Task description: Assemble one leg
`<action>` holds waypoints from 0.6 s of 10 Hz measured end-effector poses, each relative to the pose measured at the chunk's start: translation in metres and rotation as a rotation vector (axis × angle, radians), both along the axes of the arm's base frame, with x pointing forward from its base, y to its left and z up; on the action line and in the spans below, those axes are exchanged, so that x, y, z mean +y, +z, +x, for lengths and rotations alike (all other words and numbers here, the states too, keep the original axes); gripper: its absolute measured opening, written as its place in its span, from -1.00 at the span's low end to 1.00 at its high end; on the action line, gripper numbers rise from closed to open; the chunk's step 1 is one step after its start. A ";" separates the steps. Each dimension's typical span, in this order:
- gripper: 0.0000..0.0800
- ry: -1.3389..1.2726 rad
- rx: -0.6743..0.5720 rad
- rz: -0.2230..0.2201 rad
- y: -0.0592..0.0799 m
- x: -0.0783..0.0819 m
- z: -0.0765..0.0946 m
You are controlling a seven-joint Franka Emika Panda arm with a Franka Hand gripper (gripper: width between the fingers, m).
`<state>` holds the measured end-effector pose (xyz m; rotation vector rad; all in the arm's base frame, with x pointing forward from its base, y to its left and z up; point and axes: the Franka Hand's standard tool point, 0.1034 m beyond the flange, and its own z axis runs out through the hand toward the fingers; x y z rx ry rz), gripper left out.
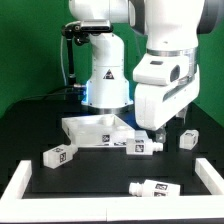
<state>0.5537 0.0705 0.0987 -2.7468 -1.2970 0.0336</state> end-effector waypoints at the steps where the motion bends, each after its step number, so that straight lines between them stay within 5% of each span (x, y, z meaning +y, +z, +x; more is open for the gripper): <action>1: 0.62 0.011 0.000 0.004 0.000 -0.002 0.000; 6: 0.62 0.011 0.000 0.003 0.000 -0.002 0.000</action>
Offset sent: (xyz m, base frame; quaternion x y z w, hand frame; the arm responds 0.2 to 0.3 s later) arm 0.0000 0.0000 0.0000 0.0000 0.0000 0.0000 1.0000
